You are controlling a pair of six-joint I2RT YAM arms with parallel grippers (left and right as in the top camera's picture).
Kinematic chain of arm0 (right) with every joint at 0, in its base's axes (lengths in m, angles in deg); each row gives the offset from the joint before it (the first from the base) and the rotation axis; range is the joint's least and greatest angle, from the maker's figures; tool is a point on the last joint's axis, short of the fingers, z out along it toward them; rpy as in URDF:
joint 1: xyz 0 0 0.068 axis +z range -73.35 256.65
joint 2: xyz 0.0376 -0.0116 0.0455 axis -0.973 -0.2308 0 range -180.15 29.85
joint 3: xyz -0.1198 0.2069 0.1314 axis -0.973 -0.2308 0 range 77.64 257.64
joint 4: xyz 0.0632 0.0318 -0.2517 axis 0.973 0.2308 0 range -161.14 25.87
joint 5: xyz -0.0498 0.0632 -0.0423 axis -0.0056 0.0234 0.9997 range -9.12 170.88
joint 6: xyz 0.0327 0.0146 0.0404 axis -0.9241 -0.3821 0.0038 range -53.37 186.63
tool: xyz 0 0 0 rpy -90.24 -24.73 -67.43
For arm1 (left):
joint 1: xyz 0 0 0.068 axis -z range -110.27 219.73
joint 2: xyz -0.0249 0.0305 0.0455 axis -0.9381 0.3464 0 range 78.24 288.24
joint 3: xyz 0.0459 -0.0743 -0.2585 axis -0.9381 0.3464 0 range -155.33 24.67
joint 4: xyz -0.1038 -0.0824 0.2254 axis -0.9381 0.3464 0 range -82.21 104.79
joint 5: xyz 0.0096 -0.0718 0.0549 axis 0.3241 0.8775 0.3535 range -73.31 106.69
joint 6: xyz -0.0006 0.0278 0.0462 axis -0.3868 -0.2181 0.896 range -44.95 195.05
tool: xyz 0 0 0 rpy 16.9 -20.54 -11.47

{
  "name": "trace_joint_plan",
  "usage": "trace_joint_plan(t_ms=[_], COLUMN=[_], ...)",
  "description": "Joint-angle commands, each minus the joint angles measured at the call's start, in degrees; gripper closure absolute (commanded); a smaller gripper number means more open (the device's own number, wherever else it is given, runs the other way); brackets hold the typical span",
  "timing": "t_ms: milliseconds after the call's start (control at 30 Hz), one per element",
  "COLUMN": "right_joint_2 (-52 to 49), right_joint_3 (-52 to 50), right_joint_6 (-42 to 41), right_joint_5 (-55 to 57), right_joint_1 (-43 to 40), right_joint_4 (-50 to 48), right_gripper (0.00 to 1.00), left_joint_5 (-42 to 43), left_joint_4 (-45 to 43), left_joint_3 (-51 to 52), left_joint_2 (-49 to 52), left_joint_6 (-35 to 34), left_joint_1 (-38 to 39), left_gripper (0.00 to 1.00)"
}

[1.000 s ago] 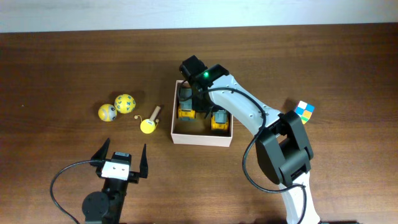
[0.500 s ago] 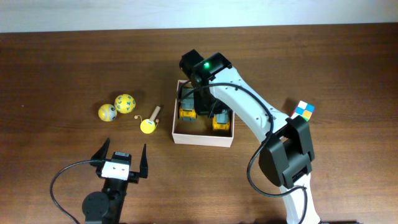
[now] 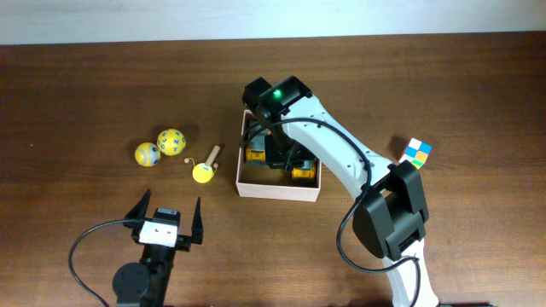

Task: Pack container
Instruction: 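Push the second truck upright against the box wall with the right gripper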

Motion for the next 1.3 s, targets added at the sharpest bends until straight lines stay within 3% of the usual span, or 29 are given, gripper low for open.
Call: trace_joint_plan(t_ms=[0,667,1267], right_joint_2=[2.3,2.3,2.3], right_joint_3=[-2.0,-11.6,-11.9], right_joint_6=[-0.7,-0.5,2.5], right_joint_5=[1.4,1.2,8.3], right_joint_1=[0.2,0.2,0.1], right_joint_4=[-0.1,-7.0,-12.2], right_gripper=[0.96,0.96,0.96], left_joint_5=[-0.2,-0.2,-0.2], left_joint_4=[-0.1,-0.1,-0.1], left_joint_3=[0.4,0.4,0.4], left_joint_2=[-0.3,-0.3,-0.3], left_joint_6=[0.7,0.7,0.7], left_joint_1=[-0.2,-0.2,-0.2], left_gripper=[0.01,0.01,0.01])
